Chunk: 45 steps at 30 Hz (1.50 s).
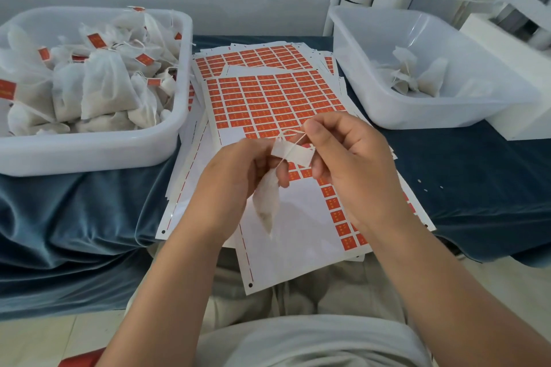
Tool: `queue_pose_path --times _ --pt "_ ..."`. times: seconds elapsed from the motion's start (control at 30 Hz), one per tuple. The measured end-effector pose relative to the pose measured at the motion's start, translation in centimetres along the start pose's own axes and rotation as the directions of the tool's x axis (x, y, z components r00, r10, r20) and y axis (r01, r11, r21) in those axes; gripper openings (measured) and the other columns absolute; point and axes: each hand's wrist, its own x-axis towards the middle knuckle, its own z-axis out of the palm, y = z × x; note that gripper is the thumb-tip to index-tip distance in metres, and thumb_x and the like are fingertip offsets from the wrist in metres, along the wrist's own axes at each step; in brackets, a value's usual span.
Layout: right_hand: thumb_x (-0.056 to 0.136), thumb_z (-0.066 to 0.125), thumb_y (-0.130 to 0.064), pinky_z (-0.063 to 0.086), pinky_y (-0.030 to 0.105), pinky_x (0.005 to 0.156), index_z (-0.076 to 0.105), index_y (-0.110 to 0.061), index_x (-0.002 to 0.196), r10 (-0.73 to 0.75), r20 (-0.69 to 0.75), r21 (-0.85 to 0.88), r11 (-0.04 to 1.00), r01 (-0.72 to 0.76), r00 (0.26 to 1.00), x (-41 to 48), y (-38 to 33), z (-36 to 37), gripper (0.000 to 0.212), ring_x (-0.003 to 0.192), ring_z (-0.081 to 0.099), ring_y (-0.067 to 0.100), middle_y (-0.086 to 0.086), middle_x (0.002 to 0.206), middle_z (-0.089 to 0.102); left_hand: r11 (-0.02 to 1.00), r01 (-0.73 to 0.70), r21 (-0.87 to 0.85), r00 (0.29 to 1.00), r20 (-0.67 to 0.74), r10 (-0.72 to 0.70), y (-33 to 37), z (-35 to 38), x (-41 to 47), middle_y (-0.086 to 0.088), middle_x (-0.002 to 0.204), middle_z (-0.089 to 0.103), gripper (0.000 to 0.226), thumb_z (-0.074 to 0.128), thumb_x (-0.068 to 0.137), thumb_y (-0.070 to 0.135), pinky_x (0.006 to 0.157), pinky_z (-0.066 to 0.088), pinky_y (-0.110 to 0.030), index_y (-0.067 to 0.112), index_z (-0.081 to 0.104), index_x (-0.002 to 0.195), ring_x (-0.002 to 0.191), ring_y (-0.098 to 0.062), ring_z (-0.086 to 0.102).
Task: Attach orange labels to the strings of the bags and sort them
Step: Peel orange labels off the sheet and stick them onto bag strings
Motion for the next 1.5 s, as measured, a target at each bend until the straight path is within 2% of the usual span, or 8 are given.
queue_pose_path --times 0.07,0.13,0.27,0.4,0.63,1.1,1.3,1.5 --pt "0.105 0.061 -0.033 0.056 0.017 0.062 0.072 -0.029 0.103 0.005 0.004 0.031 0.999 -0.005 1.000 0.0 0.2 0.2 0.011 0.060 0.066 0.006 -0.012 0.080 0.075 0.997 0.074 -0.011 0.997 0.006 -0.074 -0.1 -0.5 0.2 -0.008 0.077 0.070 0.039 0.056 0.089 0.035 0.081 0.060 -0.044 0.007 0.076 0.108 0.073 -0.022 0.066" --pt "0.105 0.061 -0.034 0.057 0.019 0.061 0.074 -0.028 0.102 0.029 0.003 0.058 0.998 -0.029 1.000 0.1 0.4 0.3 0.014 0.059 0.065 0.006 -0.011 0.079 0.074 0.990 0.115 -0.082 0.989 0.101 -0.107 -0.1 -0.9 0.1 -0.010 0.077 0.069 0.044 0.053 0.098 0.033 0.080 0.058 -0.040 0.005 0.067 0.128 0.070 -0.022 0.065" --pt "0.104 0.063 -0.037 0.047 0.015 0.053 0.078 -0.028 0.096 0.109 0.031 0.190 0.975 -0.113 0.994 0.2 0.8 0.4 0.019 0.055 0.059 0.005 0.000 0.082 0.074 0.925 0.251 -0.287 0.943 0.289 -0.166 -0.1 -1.2 -0.2 -0.009 0.075 0.071 0.041 0.040 0.109 0.026 0.067 0.058 -0.029 0.008 0.077 0.112 0.063 -0.018 0.065" --pt "0.103 0.062 -0.040 0.048 0.017 0.055 0.078 -0.028 0.097 0.139 0.083 0.250 0.956 -0.155 0.987 0.2 1.2 0.6 0.021 0.053 0.055 0.007 0.008 0.088 0.074 0.870 0.350 -0.346 0.908 0.352 -0.225 -0.6 -1.5 0.1 -0.003 0.071 0.069 0.027 0.062 0.098 0.026 0.062 0.056 -0.025 0.011 0.078 0.113 0.059 -0.012 0.063" --pt "0.105 0.061 -0.036 0.047 0.015 0.054 0.076 -0.022 0.100 0.126 0.077 0.236 0.961 -0.141 0.989 0.1 1.1 0.8 0.021 0.051 0.054 0.006 -0.010 0.068 0.067 0.891 0.348 -0.290 0.896 0.383 -0.225 -0.6 -1.5 0.2 0.007 0.065 0.070 0.033 0.096 0.069 0.044 0.061 0.054 -0.019 0.021 0.082 0.088 0.055 -0.005 0.062" --pt "0.104 0.062 -0.039 0.058 0.018 0.065 0.073 -0.032 0.098 0.081 0.052 0.091 0.992 -0.086 0.995 0.0 1.1 0.9 0.014 0.072 0.070 0.012 -0.007 0.083 0.073 0.984 0.142 0.103 0.973 0.171 -0.158 0.7 -0.7 -0.5 -0.002 0.070 0.074 0.024 0.074 0.076 0.049 0.054 0.050 -0.016 0.027 0.084 0.079 0.053 -0.007 0.061" --pt "0.104 0.058 -0.048 0.056 0.019 0.062 0.072 -0.037 0.104 0.085 0.058 0.119 0.989 -0.091 0.995 0.3 1.0 0.7 0.018 0.075 0.071 0.010 -0.011 0.087 0.074 0.983 -0.012 0.182 0.993 0.115 -0.009 0.5 -0.1 -0.7 -0.004 0.093 0.079 0.017 0.074 0.081 0.044 0.063 0.054 -0.018 0.028 0.082 0.082 0.065 -0.010 0.067" --pt "0.100 0.053 -0.063 0.051 0.013 0.056 0.061 -0.033 0.102 0.099 0.222 -0.188 0.980 -0.057 0.970 1.1 1.8 0.6 0.031 0.069 0.072 0.008 -0.012 0.080 0.071 0.967 -0.122 0.222 0.986 -0.081 0.143 0.0 -0.1 -0.6 0.000 0.085 0.080 0.010 0.076 0.093 0.032 0.068 0.057 -0.019 0.027 0.084 0.089 0.071 -0.009 0.071"
